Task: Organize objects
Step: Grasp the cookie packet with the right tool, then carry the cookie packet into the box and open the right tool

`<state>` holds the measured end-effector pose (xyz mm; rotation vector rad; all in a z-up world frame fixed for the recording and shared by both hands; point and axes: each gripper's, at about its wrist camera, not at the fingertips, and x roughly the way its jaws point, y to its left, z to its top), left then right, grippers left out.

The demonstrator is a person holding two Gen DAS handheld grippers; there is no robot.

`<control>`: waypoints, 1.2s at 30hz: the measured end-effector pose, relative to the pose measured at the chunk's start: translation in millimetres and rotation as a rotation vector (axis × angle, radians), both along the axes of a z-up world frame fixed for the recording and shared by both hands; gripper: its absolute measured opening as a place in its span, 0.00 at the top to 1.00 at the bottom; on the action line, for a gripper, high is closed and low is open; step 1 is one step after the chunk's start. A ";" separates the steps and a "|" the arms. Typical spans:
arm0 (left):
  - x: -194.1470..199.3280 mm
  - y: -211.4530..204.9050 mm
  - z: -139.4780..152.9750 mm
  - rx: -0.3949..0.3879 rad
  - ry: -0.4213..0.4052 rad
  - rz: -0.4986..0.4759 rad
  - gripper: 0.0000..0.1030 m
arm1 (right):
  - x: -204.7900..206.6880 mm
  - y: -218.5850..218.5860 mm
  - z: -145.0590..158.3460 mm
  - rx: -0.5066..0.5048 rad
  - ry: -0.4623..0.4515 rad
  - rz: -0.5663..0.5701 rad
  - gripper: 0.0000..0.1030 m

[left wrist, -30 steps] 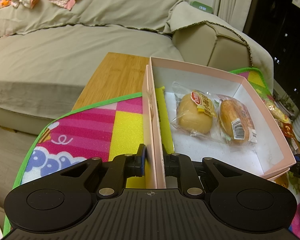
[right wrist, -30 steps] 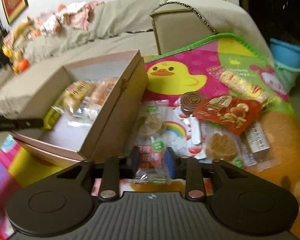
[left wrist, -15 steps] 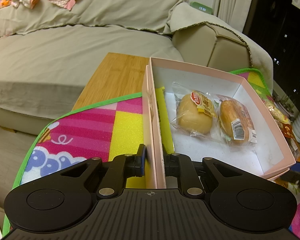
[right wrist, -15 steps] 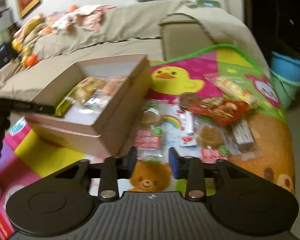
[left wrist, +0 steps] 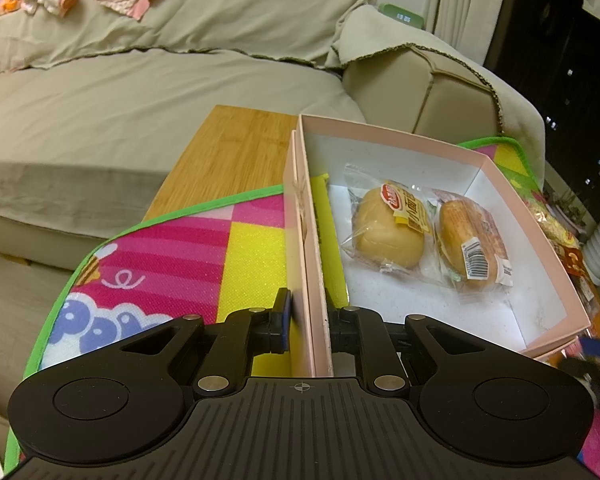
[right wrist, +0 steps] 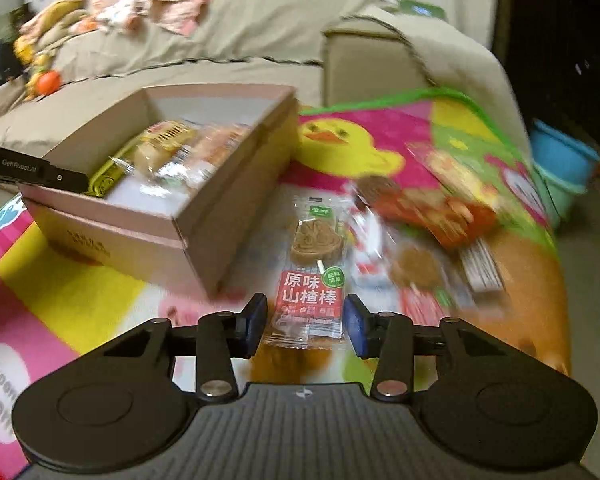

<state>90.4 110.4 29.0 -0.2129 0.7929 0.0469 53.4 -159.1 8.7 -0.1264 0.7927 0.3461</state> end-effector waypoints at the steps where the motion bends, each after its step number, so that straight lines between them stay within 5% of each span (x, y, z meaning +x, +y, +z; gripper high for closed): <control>1: 0.6 -0.6 0.3 0.001 0.000 0.000 0.85 | -7.5 -3.7 0.9 -0.007 0.009 -0.018 0.59; 6: 1.7 -0.2 0.0 -0.002 -0.003 0.004 0.85 | -35.2 -10.1 3.1 -0.021 0.014 -0.013 0.57; 13: 3.3 -2.2 -0.3 0.015 0.001 0.004 0.86 | 2.1 3.5 -2.6 0.001 -0.016 -0.069 0.56; 15: 3.2 -2.0 -0.6 0.016 0.001 0.001 0.86 | 8.2 9.7 -0.9 -0.014 -0.008 -0.069 0.66; 18: 3.1 -1.8 -0.8 0.016 0.000 0.001 0.85 | 1.8 11.7 5.6 -0.030 0.008 -0.049 0.66; 26: 3.7 -1.4 -0.5 0.009 -0.004 0.005 0.85 | -48.1 -2.8 59.7 -0.027 -0.023 -0.029 0.66; 36: 3.8 -0.3 -1.1 0.000 -0.008 0.006 0.85 | -28.9 40.4 138.9 0.201 -0.121 0.055 0.66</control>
